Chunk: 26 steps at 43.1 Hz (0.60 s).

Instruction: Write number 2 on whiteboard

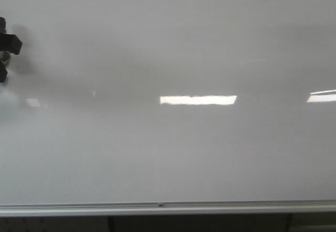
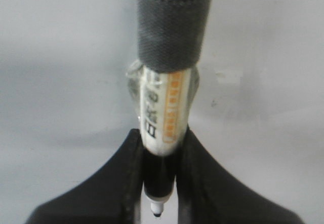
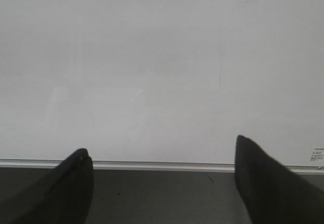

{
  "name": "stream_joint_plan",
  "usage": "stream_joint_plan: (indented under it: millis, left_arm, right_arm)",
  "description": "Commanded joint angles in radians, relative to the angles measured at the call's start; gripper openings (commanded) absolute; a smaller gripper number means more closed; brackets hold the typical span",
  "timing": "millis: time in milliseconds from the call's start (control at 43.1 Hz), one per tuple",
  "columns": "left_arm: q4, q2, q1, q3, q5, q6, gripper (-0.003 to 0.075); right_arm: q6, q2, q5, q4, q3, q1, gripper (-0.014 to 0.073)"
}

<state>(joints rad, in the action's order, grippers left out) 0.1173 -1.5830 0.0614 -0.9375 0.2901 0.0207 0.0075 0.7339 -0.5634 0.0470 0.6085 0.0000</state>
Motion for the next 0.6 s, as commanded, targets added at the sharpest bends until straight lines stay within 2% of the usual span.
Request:
stream_joint_plan:
  millis: [0,302,418,580]
  left_arm:
    - [0.005,0.063,0.006,-0.035,0.005,0.004,-0.002]
    - [0.001,0.209,0.025,-0.147,0.395,0.212,-0.002]
    - [0.007,0.278,0.066,-0.193,0.564,0.321,-0.002]
    - [0.048,0.356,0.158,-0.229,0.721,0.494,-0.002]
  right_arm:
    - [-0.007,0.003,0.066,-0.009,0.034,-0.003,0.0595]
    - [-0.007,0.003,0.066,-0.009,0.034,-0.003,0.0595]
    - [-0.007,0.003,0.066,-0.009,0.034,-0.003,0.0595]
    - [-0.007,0.003,0.067,-0.009,0.034,-0.003,0.0595]
